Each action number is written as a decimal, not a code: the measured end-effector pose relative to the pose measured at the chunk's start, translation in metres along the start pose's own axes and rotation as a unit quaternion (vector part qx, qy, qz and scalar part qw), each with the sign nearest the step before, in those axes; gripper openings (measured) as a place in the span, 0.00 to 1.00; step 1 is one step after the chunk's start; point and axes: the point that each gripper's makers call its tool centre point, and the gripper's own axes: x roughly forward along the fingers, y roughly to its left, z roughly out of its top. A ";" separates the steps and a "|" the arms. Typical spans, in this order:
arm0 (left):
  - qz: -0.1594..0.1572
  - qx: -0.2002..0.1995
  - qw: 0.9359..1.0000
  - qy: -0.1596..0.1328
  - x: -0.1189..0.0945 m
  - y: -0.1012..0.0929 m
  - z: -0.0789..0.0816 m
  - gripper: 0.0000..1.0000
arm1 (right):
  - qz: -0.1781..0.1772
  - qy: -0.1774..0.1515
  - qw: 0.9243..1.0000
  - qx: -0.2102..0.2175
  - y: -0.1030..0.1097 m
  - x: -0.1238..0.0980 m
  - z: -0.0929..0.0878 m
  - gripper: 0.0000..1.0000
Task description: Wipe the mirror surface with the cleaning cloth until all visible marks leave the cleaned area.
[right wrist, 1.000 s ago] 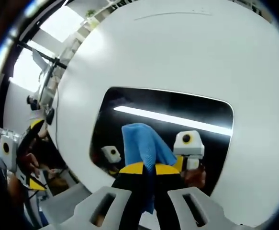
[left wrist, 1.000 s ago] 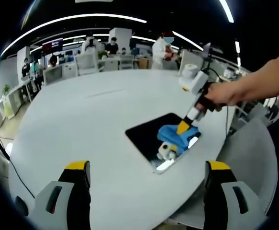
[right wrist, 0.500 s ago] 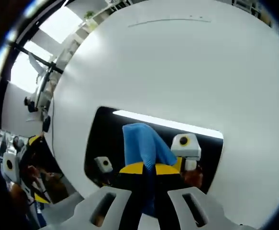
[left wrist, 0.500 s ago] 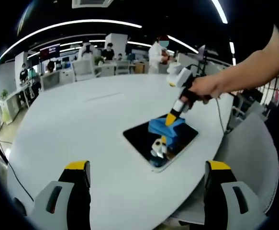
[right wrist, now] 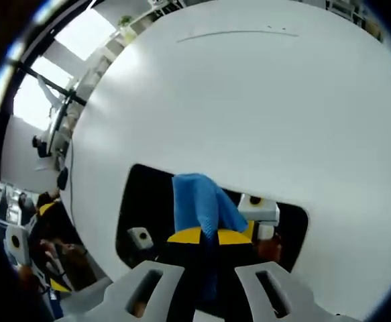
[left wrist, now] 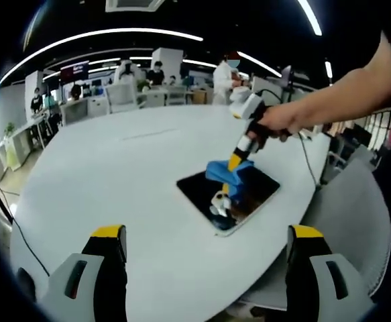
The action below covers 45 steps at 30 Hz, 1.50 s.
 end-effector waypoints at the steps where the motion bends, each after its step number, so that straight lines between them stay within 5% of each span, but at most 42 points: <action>1: 0.000 0.000 1.000 -0.001 0.000 0.001 0.000 1.00 | 0.000 0.002 1.000 0.001 0.000 0.001 0.001 0.01; 14: 0.009 -0.016 1.000 -0.006 -0.002 -0.002 -0.003 1.00 | -0.007 -0.017 1.000 0.005 -0.003 0.003 0.020 0.01; 45: -0.002 -0.014 1.000 0.005 0.006 -0.008 -0.002 1.00 | -0.020 -0.015 1.000 0.007 -0.033 -0.009 0.010 0.01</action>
